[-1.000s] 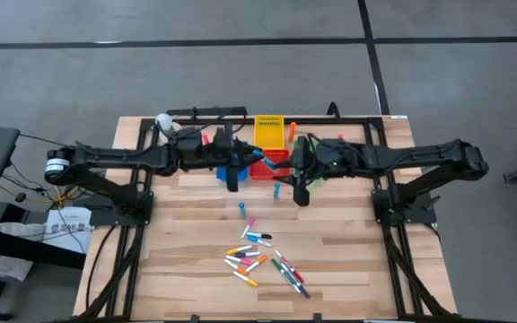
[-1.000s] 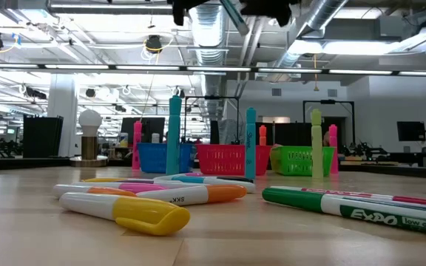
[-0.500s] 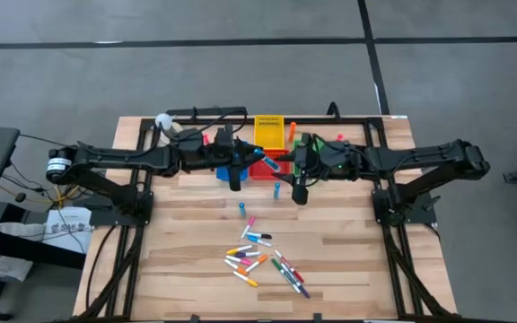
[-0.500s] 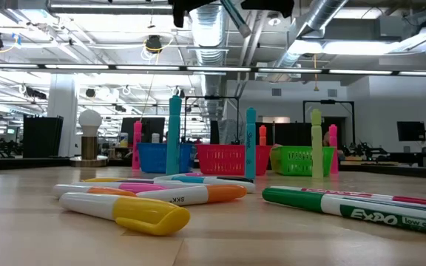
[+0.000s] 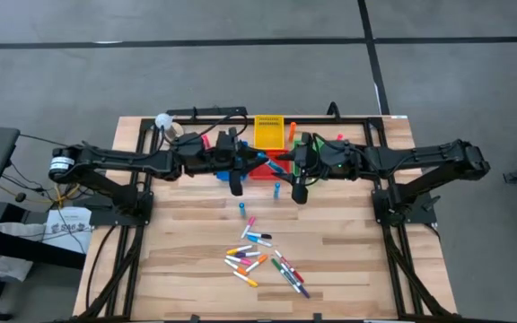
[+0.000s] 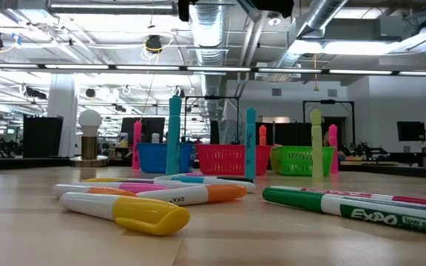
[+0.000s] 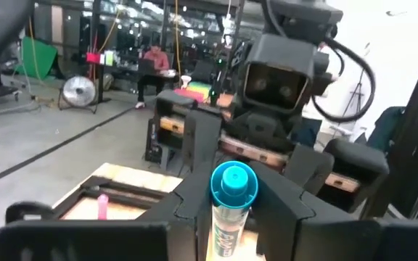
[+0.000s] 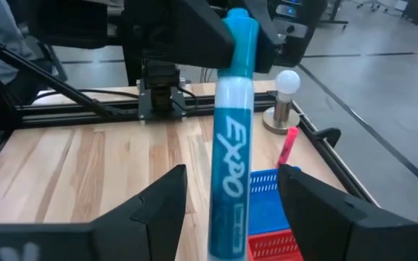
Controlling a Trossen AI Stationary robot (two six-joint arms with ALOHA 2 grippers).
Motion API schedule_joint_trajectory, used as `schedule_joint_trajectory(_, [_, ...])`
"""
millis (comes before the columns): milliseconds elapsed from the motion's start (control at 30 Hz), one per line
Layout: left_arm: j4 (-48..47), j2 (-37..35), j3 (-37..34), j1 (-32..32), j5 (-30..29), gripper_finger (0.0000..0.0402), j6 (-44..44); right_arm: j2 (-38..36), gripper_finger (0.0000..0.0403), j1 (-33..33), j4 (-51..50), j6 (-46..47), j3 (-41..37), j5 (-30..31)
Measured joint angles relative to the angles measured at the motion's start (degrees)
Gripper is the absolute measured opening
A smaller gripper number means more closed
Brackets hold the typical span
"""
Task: Pick & Place Markers
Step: Put the large light blue marker pen into the green bin
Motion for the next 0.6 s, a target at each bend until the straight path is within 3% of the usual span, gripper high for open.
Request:
schedule_joint_trajectory(400, [2.0, 1.9, 0.0, -0.4, 0.1, 0.0085, 0.0, 0.0, 0.0171, 0.0, 0.7, 1.3, 0.0, 0.0])
schedule_joint_trajectory(600, [2.4, 2.0, 0.0, -0.5, 0.0, 0.0085, 0.0, 0.0, 0.0117, -0.2, 0.7, 3.3, 0.0, 0.0])
